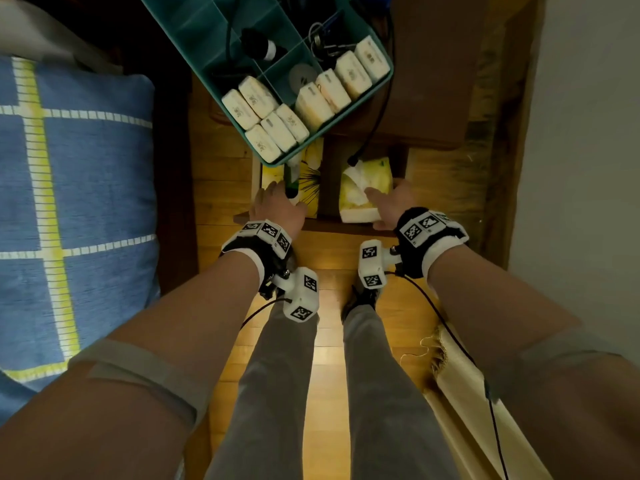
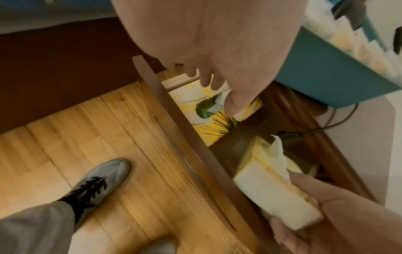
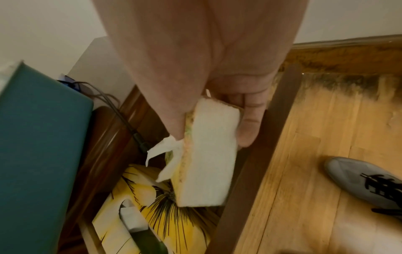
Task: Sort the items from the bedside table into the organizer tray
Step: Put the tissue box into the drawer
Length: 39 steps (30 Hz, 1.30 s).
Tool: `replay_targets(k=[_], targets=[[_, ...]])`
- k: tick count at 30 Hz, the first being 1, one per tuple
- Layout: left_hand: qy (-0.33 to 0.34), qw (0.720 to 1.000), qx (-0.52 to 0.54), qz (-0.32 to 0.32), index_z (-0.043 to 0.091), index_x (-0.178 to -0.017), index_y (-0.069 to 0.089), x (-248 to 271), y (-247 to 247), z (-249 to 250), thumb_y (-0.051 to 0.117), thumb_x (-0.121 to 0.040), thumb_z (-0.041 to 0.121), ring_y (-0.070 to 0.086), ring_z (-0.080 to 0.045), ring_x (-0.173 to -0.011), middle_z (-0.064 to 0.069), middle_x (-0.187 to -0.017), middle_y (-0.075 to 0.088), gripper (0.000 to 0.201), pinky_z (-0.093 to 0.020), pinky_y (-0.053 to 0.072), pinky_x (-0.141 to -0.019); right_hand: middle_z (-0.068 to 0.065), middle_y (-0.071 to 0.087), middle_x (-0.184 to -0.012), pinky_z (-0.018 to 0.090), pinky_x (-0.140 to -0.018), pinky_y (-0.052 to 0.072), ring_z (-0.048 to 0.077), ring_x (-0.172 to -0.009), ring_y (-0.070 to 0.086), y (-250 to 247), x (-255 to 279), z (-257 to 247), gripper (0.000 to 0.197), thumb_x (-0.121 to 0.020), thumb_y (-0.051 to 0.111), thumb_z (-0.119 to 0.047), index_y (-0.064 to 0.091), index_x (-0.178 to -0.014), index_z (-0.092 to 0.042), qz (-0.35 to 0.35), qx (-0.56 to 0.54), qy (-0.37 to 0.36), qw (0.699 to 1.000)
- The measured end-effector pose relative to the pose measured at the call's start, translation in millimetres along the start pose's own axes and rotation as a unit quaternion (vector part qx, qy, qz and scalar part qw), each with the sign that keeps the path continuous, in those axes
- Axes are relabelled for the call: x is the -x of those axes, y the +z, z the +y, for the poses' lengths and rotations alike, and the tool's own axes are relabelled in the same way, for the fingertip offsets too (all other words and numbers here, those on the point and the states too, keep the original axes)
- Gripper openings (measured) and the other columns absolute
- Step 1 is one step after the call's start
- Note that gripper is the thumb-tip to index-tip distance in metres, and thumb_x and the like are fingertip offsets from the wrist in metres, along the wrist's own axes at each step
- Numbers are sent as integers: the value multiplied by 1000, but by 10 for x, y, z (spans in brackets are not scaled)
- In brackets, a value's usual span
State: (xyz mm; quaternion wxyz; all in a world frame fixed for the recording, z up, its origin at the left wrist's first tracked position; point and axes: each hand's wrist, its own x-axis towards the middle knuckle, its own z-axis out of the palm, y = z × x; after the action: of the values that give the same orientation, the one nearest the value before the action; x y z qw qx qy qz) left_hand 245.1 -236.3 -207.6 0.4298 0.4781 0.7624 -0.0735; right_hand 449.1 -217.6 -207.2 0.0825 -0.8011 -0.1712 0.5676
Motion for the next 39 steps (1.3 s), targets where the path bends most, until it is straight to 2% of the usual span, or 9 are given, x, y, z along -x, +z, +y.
replay_targets(k=[2,4,6,10,15,24,30,35,39], targets=[[-4,997,-53,-55,16,-147,39,-38,-4,-87,53,-89,35,34,-32,-139,-7,-150,39,62,-51,32,-110,11,48,-137,50,-72,58,34,-119,51,25,-73,-11,65,-91,68,-22,32,-144,-14,15,4,-5,1000],[-11,995,-55,-83,20,-151,33,-65,-7,-159,53,-90,35,35,-32,-139,-4,-153,36,65,-49,28,-113,11,49,-135,52,-72,57,35,-121,52,54,-149,-10,62,-91,69,-21,34,-142,-14,29,8,-3,1000],[-12,994,-57,-93,24,-153,26,-77,-10,-190,53,-91,34,31,-30,-142,-1,-158,30,69,-47,20,-116,11,47,-134,52,-69,57,38,-121,51,94,-199,-20,62,-90,69,-20,34,-141,-14,36,4,1,999],[-8,992,-83,-100,31,-155,20,-71,-48,-180,52,-91,36,24,-29,-146,1,-162,20,72,-50,16,-115,11,45,-138,63,-80,54,41,-124,47,200,-234,-68,66,-90,69,-22,30,-144,-17,27,7,19,999],[-13,991,-77,-107,35,-153,24,-113,-69,-196,54,-89,38,17,-29,-149,2,-164,13,71,-52,15,-117,14,43,-141,57,-79,57,42,-124,47,289,-254,-72,69,-93,64,-22,24,-149,-17,27,34,10,999],[-19,997,0,-69,23,-144,44,-58,-59,-174,59,-87,32,36,-29,-138,-7,-151,39,59,-44,32,-113,12,44,-142,45,-76,59,38,-119,53,226,-313,43,64,-96,59,-14,25,-150,-18,21,16,-16,1000],[-28,998,18,-53,21,-142,46,34,-74,-127,59,-89,30,37,-30,-137,-11,-148,42,56,-45,33,-111,18,34,-153,46,-108,40,38,-135,41,223,-304,58,86,-91,65,-31,10,-155,-11,23,140,-17,990],[-30,999,16,-40,24,-141,47,109,-79,-94,58,-89,29,36,-29,-138,-9,-148,41,53,-44,28,-111,15,43,-147,37,-99,46,33,-130,47,252,-338,10,73,-92,58,-8,21,-155,-18,-15,206,-64,976],[-28,999,16,-37,27,-142,45,87,-73,-91,57,-90,30,35,-29,-138,-7,-150,38,54,-46,26,-111,15,44,-146,37,-97,50,33,-127,50,257,-497,-34,74,-92,60,-6,25,-154,-24,-42,227,-68,971]])
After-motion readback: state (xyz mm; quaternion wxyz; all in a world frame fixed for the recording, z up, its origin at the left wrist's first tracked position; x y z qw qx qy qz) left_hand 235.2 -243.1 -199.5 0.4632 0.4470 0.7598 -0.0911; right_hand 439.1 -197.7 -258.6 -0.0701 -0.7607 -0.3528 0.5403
